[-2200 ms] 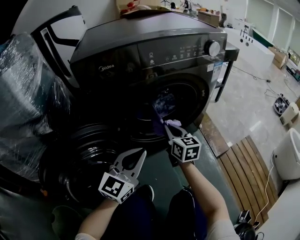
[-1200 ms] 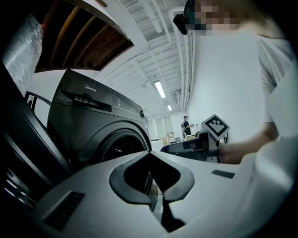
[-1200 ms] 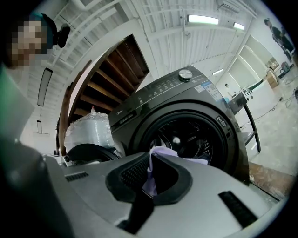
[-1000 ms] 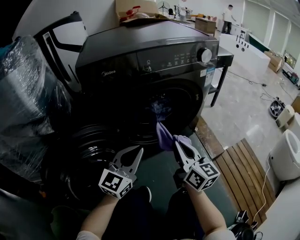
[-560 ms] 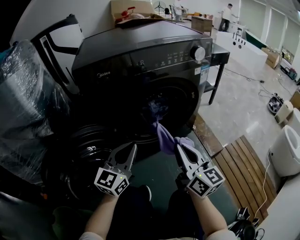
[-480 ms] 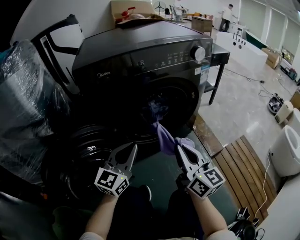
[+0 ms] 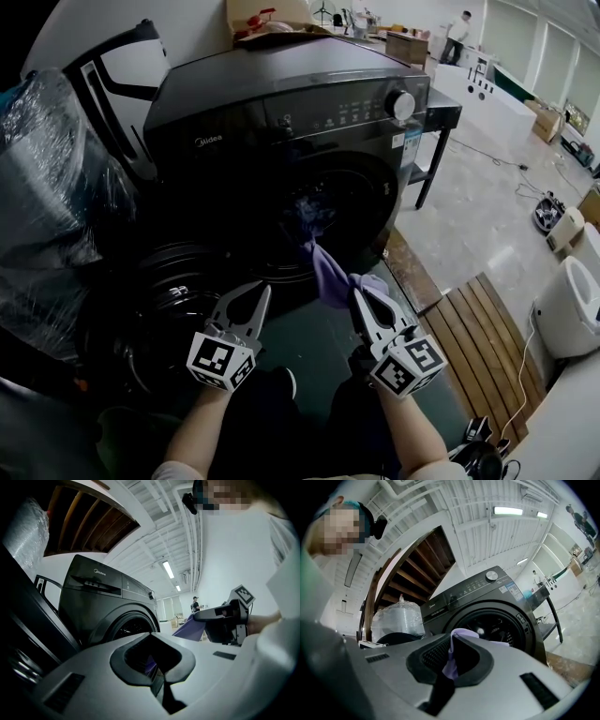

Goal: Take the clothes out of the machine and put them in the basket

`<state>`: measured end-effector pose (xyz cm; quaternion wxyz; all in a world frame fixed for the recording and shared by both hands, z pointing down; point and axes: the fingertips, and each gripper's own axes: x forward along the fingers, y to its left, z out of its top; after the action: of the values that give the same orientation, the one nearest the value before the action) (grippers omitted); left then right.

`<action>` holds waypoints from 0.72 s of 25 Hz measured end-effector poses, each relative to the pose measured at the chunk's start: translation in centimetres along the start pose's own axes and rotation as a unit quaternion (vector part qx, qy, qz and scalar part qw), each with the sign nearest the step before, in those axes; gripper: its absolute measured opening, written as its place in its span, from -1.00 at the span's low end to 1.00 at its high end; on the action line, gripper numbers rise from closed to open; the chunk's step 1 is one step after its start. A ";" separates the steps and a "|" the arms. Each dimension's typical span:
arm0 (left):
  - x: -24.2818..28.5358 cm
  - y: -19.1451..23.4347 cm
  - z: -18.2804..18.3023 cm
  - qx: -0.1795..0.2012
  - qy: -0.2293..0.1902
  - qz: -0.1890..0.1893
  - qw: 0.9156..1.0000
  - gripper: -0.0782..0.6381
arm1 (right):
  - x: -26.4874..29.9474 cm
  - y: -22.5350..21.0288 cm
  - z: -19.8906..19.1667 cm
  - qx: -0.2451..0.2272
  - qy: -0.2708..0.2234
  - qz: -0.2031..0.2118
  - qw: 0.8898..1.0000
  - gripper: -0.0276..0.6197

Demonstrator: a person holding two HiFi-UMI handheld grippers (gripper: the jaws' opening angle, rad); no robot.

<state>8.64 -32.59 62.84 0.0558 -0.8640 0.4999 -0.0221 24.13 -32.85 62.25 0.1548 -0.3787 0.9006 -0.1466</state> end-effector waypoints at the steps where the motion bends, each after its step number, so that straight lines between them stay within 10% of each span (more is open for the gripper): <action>1: 0.0 0.1 0.0 0.000 -0.001 0.002 1.000 -0.73 | 0.0 -0.1 -0.1 -0.001 0.001 -0.001 1.000 -0.86; 18: 1.1 0.7 0.6 -0.055 -0.032 -0.007 0.998 -0.73 | 1.6 -1.0 0.2 0.028 -0.004 0.009 1.000 -0.86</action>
<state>8.60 -33.85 62.15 0.0239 -0.8695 0.4923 0.0329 23.82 -34.72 62.15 0.1702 -0.3665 0.8989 -0.1692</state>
